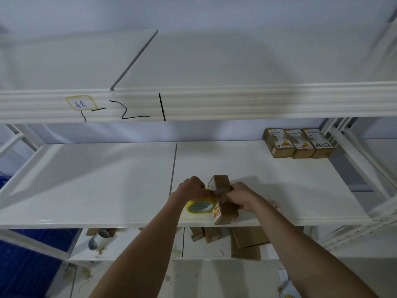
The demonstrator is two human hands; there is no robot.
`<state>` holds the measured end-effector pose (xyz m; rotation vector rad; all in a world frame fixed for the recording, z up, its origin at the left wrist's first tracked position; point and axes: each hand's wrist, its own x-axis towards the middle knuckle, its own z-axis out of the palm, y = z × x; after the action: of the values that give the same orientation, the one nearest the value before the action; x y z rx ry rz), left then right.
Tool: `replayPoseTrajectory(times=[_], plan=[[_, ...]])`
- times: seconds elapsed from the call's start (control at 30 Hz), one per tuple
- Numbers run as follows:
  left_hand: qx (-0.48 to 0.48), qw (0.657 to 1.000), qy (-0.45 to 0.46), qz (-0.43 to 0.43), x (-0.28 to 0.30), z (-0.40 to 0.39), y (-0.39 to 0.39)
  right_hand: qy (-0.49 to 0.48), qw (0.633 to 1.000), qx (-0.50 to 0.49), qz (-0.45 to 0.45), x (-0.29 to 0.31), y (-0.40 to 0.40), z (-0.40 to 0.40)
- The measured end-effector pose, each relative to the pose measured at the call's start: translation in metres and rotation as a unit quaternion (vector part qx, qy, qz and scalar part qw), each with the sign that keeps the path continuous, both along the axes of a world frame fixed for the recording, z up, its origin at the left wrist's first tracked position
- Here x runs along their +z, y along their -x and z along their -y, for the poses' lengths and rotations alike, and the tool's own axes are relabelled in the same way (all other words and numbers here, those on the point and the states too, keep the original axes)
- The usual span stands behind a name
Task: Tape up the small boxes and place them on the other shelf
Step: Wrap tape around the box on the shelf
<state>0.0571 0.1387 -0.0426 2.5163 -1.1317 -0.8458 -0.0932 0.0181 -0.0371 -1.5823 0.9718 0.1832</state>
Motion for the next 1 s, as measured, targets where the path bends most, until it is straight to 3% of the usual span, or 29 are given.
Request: replayPoseTrajectory(times=[0.2, 0.63, 0.8, 1.0], plan=[[0.008, 0.992, 0.066, -0.109, 0.007, -0.009, -0.016, -0.004, 0.999, -0.033, 0.015, 0.005, 0.009, 0.014], [0.009, 0.997, -0.002, -0.081, 0.007, -0.005, -0.027, -0.005, 0.999, -0.023, 0.028, 0.003, 0.009, 0.011], [0.022, 0.999, -0.023, 0.007, -0.004, -0.010, -0.025, -0.013, 0.998, -0.030, 0.048, 0.010, 0.010, 0.017], [0.027, 0.999, -0.021, 0.000, 0.001, -0.008, -0.026, -0.025, 0.998, -0.033, 0.056, 0.016, 0.007, 0.021]])
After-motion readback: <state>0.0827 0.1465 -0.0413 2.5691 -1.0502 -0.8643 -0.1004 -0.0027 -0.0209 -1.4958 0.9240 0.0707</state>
